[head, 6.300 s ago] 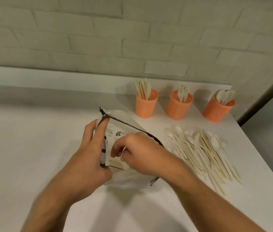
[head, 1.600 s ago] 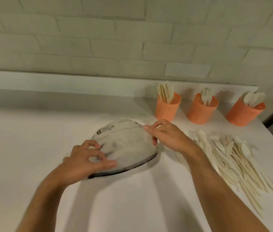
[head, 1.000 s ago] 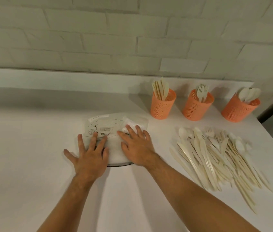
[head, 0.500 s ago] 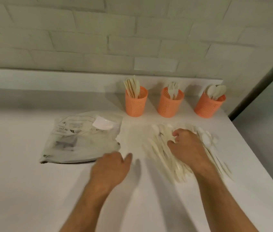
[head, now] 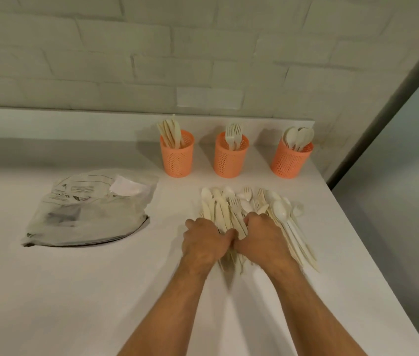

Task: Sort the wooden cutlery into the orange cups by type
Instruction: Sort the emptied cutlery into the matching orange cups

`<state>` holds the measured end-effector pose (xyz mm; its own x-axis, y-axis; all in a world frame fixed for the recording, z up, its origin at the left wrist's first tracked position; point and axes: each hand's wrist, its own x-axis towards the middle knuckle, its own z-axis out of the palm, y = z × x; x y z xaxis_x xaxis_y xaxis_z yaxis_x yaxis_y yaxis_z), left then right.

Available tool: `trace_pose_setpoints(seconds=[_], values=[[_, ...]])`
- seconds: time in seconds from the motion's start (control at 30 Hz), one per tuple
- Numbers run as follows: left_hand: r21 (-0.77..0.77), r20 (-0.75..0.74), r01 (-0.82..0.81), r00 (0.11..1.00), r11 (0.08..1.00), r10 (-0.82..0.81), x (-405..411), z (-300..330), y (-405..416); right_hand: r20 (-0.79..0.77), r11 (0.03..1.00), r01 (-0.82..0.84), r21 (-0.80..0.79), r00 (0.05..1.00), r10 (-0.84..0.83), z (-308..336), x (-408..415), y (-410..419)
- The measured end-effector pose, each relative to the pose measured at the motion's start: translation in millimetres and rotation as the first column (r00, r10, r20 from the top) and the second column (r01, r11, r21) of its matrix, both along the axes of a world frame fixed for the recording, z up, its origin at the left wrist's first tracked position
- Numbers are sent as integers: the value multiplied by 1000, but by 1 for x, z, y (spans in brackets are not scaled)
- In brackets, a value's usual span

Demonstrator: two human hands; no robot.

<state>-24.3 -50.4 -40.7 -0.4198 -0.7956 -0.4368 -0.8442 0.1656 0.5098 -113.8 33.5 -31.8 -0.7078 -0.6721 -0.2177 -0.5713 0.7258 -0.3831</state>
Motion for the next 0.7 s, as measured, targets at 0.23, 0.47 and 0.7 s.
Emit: trace_pose_setpoints(seconds=[0.23,0.47,0.7], values=[[136,-185,-144,968,980,168,-11,2,-5,-6,999,-24,23,1000,24,-3,3,-5],[205,-281,-198,926,958,251,-12,-1,-13,36,996,-47,-81,998,50,-9,-5,1],[164,-188,-168,962,972,198,-14,-4,-23,46,999,-31,-20,998,32,-2,-15,2]])
